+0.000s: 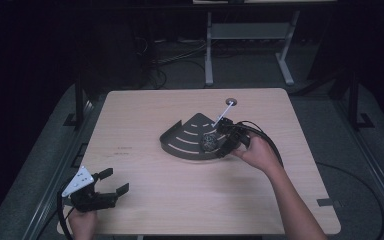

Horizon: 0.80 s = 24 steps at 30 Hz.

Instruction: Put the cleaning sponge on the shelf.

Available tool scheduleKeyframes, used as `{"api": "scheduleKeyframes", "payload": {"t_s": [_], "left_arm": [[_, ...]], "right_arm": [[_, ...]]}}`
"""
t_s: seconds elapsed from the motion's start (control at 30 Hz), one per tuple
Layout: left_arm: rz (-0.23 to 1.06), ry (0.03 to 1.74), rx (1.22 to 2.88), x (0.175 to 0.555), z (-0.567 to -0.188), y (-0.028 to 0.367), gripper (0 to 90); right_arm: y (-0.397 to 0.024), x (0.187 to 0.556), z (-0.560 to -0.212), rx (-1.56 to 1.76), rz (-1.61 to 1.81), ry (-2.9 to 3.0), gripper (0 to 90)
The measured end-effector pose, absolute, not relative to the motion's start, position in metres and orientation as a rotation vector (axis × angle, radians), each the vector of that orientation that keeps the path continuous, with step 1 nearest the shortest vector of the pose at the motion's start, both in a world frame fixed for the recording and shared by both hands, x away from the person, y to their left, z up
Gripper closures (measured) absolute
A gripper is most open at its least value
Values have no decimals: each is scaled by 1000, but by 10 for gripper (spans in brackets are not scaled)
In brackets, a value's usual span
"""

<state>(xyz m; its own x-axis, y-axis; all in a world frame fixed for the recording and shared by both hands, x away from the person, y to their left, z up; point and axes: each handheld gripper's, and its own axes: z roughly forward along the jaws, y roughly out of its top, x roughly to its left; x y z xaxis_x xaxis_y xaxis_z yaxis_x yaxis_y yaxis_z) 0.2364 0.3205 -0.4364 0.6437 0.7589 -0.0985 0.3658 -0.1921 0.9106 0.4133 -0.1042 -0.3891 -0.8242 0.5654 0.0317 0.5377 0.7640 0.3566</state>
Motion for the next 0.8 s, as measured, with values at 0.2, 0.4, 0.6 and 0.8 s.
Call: {"api": "scheduleKeyframes", "payload": {"t_s": [0.2,0.4,0.6,0.8], "left_arm": [[462,902,1801,236,-436,319,137],[463,903,1801,236,-437,320,137],[464,903,1802,236,-437,319,137],[465,904,1803,236,-437,319,137]], "right_arm": [[-109,407,-390,888,554,2871,171],[-116,401,-392,908,553,2868,171],[-123,395,-395,910,577,2863,171],[-128,390,-397,914,585,2859,171]]}}
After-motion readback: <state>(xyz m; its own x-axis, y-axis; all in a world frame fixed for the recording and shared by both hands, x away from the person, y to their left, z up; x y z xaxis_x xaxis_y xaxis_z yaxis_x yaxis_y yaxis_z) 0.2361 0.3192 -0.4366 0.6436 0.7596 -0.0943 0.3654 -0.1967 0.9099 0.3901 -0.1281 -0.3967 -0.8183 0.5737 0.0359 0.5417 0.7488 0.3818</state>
